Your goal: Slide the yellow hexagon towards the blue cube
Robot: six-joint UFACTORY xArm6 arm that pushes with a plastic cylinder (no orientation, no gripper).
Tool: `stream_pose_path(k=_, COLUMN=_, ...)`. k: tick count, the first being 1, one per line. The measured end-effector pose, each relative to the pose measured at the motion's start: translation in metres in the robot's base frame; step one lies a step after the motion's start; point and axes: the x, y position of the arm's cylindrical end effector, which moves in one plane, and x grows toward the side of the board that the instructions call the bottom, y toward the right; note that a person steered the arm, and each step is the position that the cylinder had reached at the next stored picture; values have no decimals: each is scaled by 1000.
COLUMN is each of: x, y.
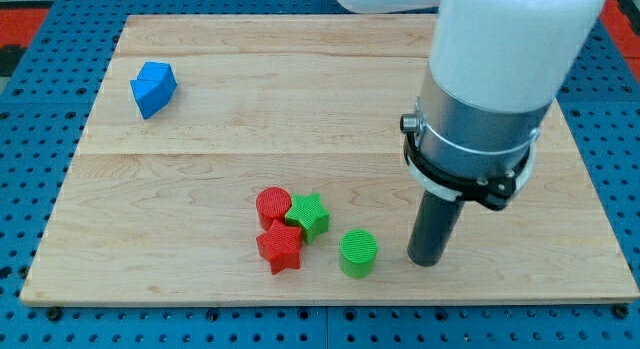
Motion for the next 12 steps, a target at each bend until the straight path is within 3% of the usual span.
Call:
stream_pose_path(k=2, x=1, y=-74)
stream_pose_path(k=3, x=1, y=-77)
stream_pose_path(k=4, x=1, y=-38)
stream_pose_path(k=6, x=-47, y=47)
stream_pose_path(k=8, x=-48, y=53)
stream_pose_path(k=11, x=-131, y=224)
stream_pose_path(k=12, x=-173, y=209)
